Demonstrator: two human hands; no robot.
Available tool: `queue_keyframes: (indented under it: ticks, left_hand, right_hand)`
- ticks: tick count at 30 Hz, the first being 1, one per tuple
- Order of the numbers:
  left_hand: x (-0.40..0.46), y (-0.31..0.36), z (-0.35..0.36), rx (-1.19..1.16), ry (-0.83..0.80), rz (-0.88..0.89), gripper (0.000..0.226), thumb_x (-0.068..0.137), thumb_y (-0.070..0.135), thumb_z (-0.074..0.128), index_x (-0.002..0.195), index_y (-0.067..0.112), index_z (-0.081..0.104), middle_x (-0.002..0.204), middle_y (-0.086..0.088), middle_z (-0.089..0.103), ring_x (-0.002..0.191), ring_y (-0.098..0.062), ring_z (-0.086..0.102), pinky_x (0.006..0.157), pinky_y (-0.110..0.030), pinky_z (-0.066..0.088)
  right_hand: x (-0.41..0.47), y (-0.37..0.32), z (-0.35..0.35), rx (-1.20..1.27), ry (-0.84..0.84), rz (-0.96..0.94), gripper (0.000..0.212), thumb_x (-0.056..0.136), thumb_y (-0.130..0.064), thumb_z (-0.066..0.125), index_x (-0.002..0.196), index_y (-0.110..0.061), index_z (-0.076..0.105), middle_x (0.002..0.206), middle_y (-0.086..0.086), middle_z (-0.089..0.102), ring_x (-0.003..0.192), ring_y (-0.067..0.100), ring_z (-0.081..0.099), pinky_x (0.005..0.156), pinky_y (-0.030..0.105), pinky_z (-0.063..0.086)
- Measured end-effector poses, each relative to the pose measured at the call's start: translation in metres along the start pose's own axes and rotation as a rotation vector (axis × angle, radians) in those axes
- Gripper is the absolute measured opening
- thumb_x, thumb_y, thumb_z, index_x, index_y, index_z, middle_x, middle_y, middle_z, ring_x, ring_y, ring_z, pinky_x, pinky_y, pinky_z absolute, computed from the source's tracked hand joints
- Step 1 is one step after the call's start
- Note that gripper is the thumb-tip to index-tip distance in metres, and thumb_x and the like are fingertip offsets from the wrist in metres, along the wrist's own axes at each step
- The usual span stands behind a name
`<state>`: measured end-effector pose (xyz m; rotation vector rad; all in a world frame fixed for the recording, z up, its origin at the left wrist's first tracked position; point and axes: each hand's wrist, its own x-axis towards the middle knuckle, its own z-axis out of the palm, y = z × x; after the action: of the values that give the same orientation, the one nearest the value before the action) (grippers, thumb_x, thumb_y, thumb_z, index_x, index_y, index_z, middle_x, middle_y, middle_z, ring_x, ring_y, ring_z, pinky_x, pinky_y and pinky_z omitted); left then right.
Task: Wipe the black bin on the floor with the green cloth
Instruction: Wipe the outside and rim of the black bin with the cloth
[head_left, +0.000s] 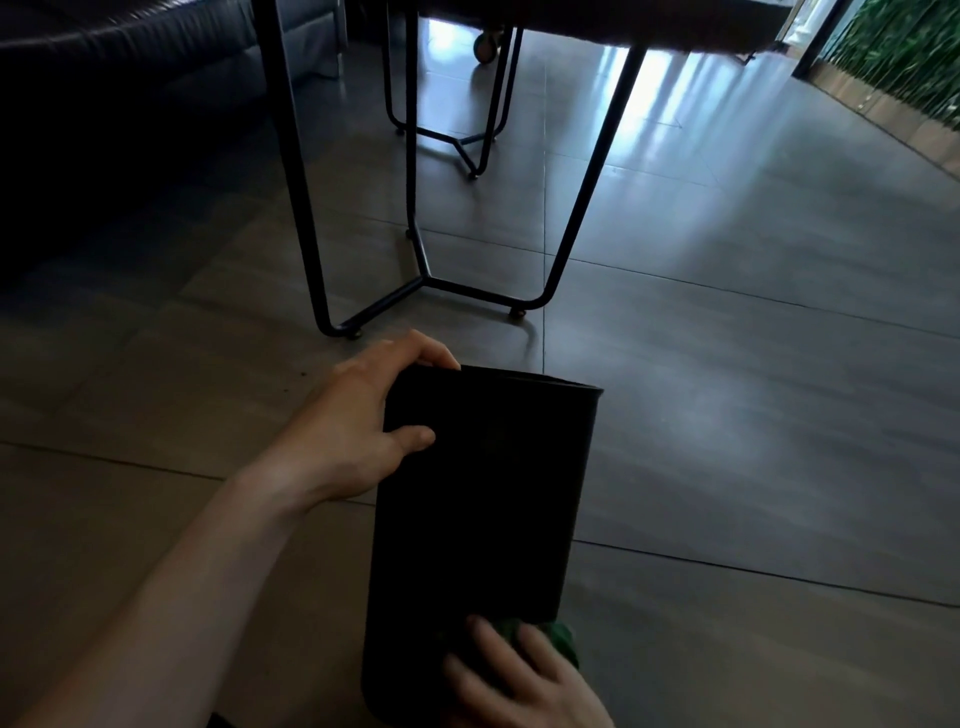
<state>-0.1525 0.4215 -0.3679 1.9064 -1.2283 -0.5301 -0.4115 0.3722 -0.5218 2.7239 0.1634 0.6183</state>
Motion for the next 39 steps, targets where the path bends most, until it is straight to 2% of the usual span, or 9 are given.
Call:
queue_keyframes:
  ticks: [3, 8, 12, 17, 25, 28, 33, 36, 39]
  left_hand:
    - [0.0, 0.0, 0.001, -0.001, -0.013, 0.014, 0.056, 0.076, 0.005, 0.08, 0.112, 0.041, 0.057, 0.116, 0.015, 0.064, 0.118, -0.01, 0.06, 0.108, -0.045, 0.048]
    - [0.0, 0.0, 0.0, 0.015, 0.003, 0.031, 0.059, 0.074, 0.001, 0.079, 0.113, 0.04, 0.058, 0.116, 0.017, 0.065, 0.12, -0.009, 0.06, 0.109, -0.045, 0.047]
    - [0.0, 0.0, -0.002, 0.018, 0.02, 0.038, 0.056, 0.074, 0.002, 0.078, 0.112, 0.038, 0.058, 0.114, 0.014, 0.065, 0.116, -0.01, 0.061, 0.106, -0.045, 0.048]
    - [-0.002, 0.002, -0.001, 0.026, -0.013, 0.014, 0.055, 0.076, 0.008, 0.08, 0.111, 0.043, 0.056, 0.115, 0.015, 0.063, 0.114, -0.01, 0.06, 0.104, -0.044, 0.049]
    - [-0.001, 0.002, 0.001, 0.019, -0.01, 0.064, 0.056, 0.074, -0.001, 0.076, 0.112, 0.037, 0.058, 0.114, 0.011, 0.066, 0.117, -0.012, 0.063, 0.106, -0.045, 0.049]
    - [0.0, 0.001, 0.0, 0.022, 0.005, 0.048, 0.055, 0.074, 0.0, 0.077, 0.111, 0.036, 0.058, 0.114, 0.01, 0.065, 0.116, -0.014, 0.062, 0.106, -0.046, 0.048]
    - [-0.001, 0.003, 0.0, 0.02, -0.014, 0.026, 0.054, 0.075, 0.004, 0.08, 0.111, 0.038, 0.058, 0.117, 0.012, 0.064, 0.118, -0.012, 0.06, 0.109, -0.045, 0.046]
    - [-0.003, 0.002, -0.001, 0.015, -0.034, 0.018, 0.054, 0.076, 0.005, 0.08, 0.112, 0.039, 0.057, 0.118, 0.013, 0.063, 0.12, -0.011, 0.059, 0.112, -0.045, 0.045]
    - [-0.004, 0.0, -0.001, 0.012, -0.032, 0.047, 0.055, 0.075, 0.003, 0.079, 0.111, 0.039, 0.057, 0.116, 0.011, 0.064, 0.12, -0.012, 0.06, 0.111, -0.045, 0.046]
  right_hand:
    - [0.021, 0.022, -0.01, 0.074, 0.074, 0.056, 0.027, 0.112, -0.02, 0.031, 0.12, -0.032, 0.054, 0.14, 0.002, 0.047, 0.129, 0.033, 0.048, 0.087, 0.04, 0.058]
    - [0.11, 0.106, -0.032, 0.099, 0.321, 0.555, 0.028, 0.109, -0.033, 0.044, 0.124, -0.023, 0.065, 0.131, 0.01, 0.066, 0.127, 0.039, 0.051, 0.091, 0.045, 0.044]
    - [0.078, 0.063, -0.018, 0.07, 0.263, 0.337, 0.02, 0.104, -0.024, 0.059, 0.122, -0.024, 0.067, 0.131, 0.008, 0.061, 0.124, 0.038, 0.053, 0.086, 0.045, 0.047]
    - [0.005, 0.006, -0.008, 0.03, -0.094, -0.121, 0.025, 0.098, -0.032, 0.057, 0.123, -0.037, 0.055, 0.137, -0.005, 0.048, 0.127, 0.026, 0.048, 0.087, 0.033, 0.06]
    - [0.107, 0.099, -0.034, 0.099, 0.305, 0.517, 0.026, 0.108, -0.028, 0.048, 0.123, -0.023, 0.069, 0.13, 0.008, 0.067, 0.129, 0.035, 0.049, 0.091, 0.045, 0.045]
    - [0.084, 0.07, -0.022, 0.069, 0.249, 0.408, 0.022, 0.101, -0.025, 0.064, 0.123, -0.024, 0.068, 0.128, 0.007, 0.068, 0.127, 0.036, 0.054, 0.088, 0.045, 0.047]
    - [0.012, 0.004, -0.006, 0.079, -0.01, 0.003, 0.019, 0.103, -0.028, 0.054, 0.12, -0.033, 0.063, 0.133, -0.002, 0.053, 0.126, 0.028, 0.053, 0.088, 0.036, 0.058]
    - [0.005, 0.0, -0.014, 0.089, -0.221, -0.067, 0.058, 0.079, -0.048, 0.078, 0.124, -0.031, 0.046, 0.135, -0.004, 0.042, 0.126, 0.02, 0.045, 0.092, 0.026, 0.058]
    - [0.029, 0.028, -0.025, 0.11, 0.074, 0.075, 0.016, 0.107, -0.028, 0.049, 0.121, -0.028, 0.057, 0.133, 0.002, 0.052, 0.126, 0.031, 0.051, 0.089, 0.039, 0.053]
